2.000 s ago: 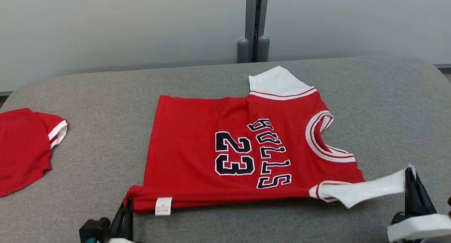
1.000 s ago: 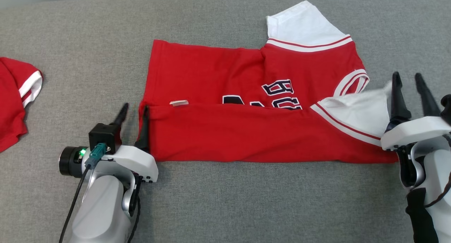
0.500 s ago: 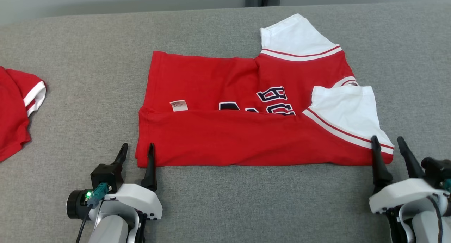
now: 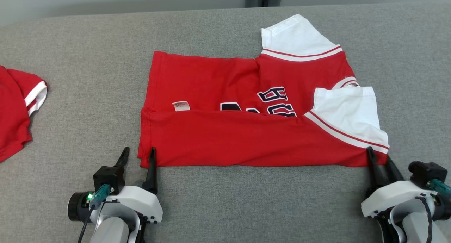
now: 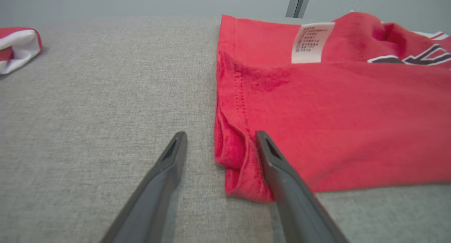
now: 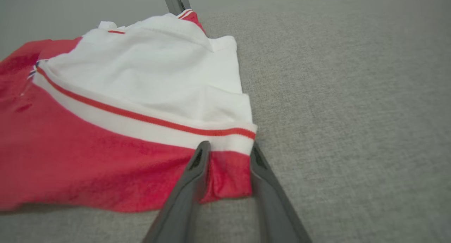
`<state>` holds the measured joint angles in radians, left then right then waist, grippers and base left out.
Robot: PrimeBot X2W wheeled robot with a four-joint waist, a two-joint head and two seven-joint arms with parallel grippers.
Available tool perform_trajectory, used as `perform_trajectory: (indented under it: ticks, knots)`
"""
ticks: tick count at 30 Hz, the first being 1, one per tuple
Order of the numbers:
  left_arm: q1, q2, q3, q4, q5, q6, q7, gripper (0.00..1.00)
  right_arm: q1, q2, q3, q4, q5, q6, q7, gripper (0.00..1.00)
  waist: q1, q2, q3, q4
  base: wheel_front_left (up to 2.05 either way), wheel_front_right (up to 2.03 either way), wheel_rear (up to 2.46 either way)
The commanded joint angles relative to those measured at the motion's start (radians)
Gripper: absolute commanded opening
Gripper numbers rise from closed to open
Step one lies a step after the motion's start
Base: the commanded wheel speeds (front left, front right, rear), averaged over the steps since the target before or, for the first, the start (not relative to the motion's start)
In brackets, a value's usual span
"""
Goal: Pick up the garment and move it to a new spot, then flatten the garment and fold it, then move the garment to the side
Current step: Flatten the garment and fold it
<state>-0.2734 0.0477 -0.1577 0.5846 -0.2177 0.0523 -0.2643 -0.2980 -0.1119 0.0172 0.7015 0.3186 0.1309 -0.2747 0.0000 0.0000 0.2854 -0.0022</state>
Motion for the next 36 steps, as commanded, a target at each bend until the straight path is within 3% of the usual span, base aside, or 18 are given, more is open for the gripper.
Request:
perform_trajectory:
  ticks: [1, 10, 11, 12, 13, 21, 36]
  knots:
    - [-0.006, 0.005, 0.004, 0.008, -0.001, -0.008, 0.000, 1.00, 0.011, 0.004, 0.029, 0.037, 0.012, -0.001, 0.019, 0.00, 0.0000, 0.0000, -0.001, 0.000, 0.00, 0.00, 0.00]
    - [-0.015, 0.002, -0.029, 0.091, -0.059, -0.051, 0.004, 1.00, 0.001, -0.036, 0.053, -0.025, 0.051, -0.001, 0.014, 0.00, 0.0000, 0.0000, -0.003, -0.015, 0.00, 0.00, 0.00]
    - [-0.018, 0.001, -0.036, 0.101, -0.067, -0.058, 0.004, 0.65, 0.000, -0.037, 0.054, -0.030, 0.053, -0.001, 0.014, 0.00, 0.0000, 0.0000, -0.002, -0.017, 0.00, 0.00, 0.00]
    - [-0.021, 0.001, -0.041, 0.113, -0.078, -0.067, 0.005, 0.23, -0.002, -0.036, 0.052, -0.036, 0.056, -0.001, 0.014, 0.00, 0.0000, 0.0000, -0.002, -0.018, 0.00, 0.00, 0.00]
    - [-0.025, 0.000, -0.048, 0.122, -0.087, -0.072, 0.007, 0.00, -0.004, -0.036, 0.052, -0.040, 0.055, -0.001, 0.013, 0.00, 0.0000, 0.0000, -0.003, -0.020, 0.00, 0.00, 0.00]
    - [0.008, 0.005, -0.079, 0.159, -0.152, -0.092, 0.003, 0.00, 0.032, -0.037, 0.034, -0.028, 0.047, -0.001, 0.010, 0.00, 0.0000, 0.0000, -0.095, -0.001, 0.00, 0.00, 0.00]
    - [0.185, 0.009, 0.005, 0.116, -0.097, -0.072, 0.000, 0.00, 0.147, -0.050, 0.005, -0.029, 0.057, -0.001, 0.010, 0.00, 0.0000, 0.0000, -0.242, 0.029, 0.00, 0.00, 0.00]
